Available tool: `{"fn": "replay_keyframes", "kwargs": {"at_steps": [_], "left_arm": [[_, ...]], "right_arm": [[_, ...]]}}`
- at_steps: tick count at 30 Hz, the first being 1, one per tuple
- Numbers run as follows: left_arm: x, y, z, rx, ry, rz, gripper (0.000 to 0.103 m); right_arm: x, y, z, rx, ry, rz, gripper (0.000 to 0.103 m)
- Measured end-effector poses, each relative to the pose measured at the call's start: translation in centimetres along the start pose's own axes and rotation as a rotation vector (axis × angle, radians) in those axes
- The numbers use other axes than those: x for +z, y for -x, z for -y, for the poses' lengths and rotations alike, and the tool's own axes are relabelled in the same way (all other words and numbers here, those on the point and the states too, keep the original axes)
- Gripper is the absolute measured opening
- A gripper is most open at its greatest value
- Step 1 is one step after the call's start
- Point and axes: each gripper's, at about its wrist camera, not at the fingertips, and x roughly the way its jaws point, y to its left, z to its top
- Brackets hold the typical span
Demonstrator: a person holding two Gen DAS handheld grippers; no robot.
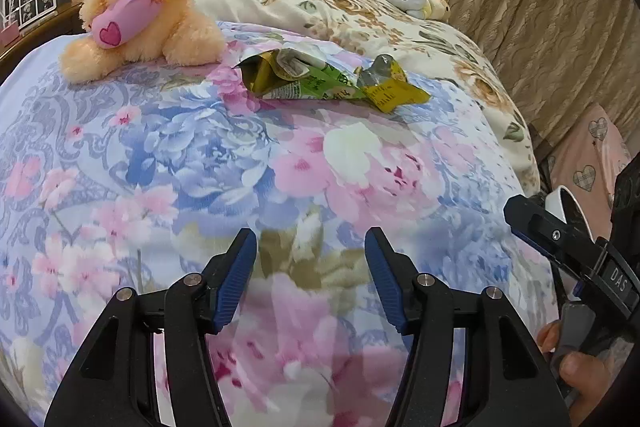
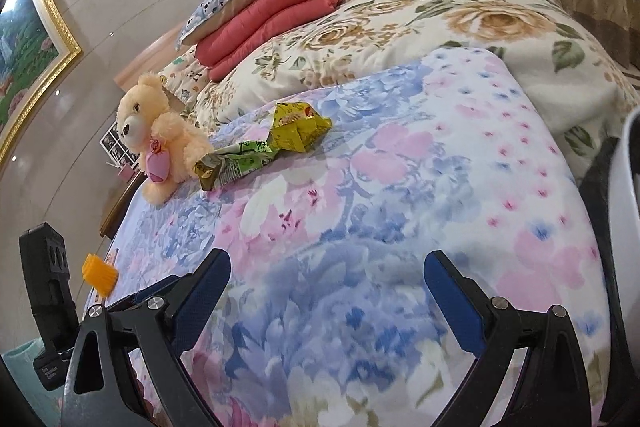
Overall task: Collect trash
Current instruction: 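Move both tools back over the green-yellow wrappers on the bed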
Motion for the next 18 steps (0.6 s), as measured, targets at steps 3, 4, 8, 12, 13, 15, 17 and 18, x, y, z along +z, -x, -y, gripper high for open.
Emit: {"fn": "replay_keyframes", "kwargs": {"at_steps": [3,4,8,12,13,15,17,18], "left_arm": [[0.8,-0.6,-0.2,0.004,-0.006,-0.004,0.059],[1.1,-0.8,-0.3,0.007,-0.008,-0.004,0.06],[2.4,-1.7,-0.8,0.009,-0.012,0.0,0.062],[3.6,-2.5,-1.4,0.012,-0.012,0.005,0.062],[3.9,-2.6,-1.6,0.013,-0.011,0.008,0.063],[4.6,-3.1,-2.0,0.012,-0.01,0.015,0.063],[5.3,-3.5,-2.3,0.011,-0.008,0.022,0.063],[5.6,-3.7,-2.4,0.008,-0.008,0.024,0.063]], "right_arm": [[0.5,-0.9,-0.1,-0.001,0.004,-0.008,0.098],[0.7,-1.3,-0.1,-0.001,0.006,-0.013,0.098],[1.7,-2.6,-0.2,0.004,0.014,-0.019,0.098],[2.7,-3.8,-0.4,0.007,0.022,-0.024,0.098],[3.0,-4.1,-0.5,0.01,0.023,-0.027,0.098],[3.5,-4.7,-0.6,0.017,0.025,-0.028,0.098],[3.9,-5.4,-0.8,0.024,0.03,-0.031,0.098],[4.2,-5.8,-0.9,0.029,0.031,-0.031,0.098]]}}
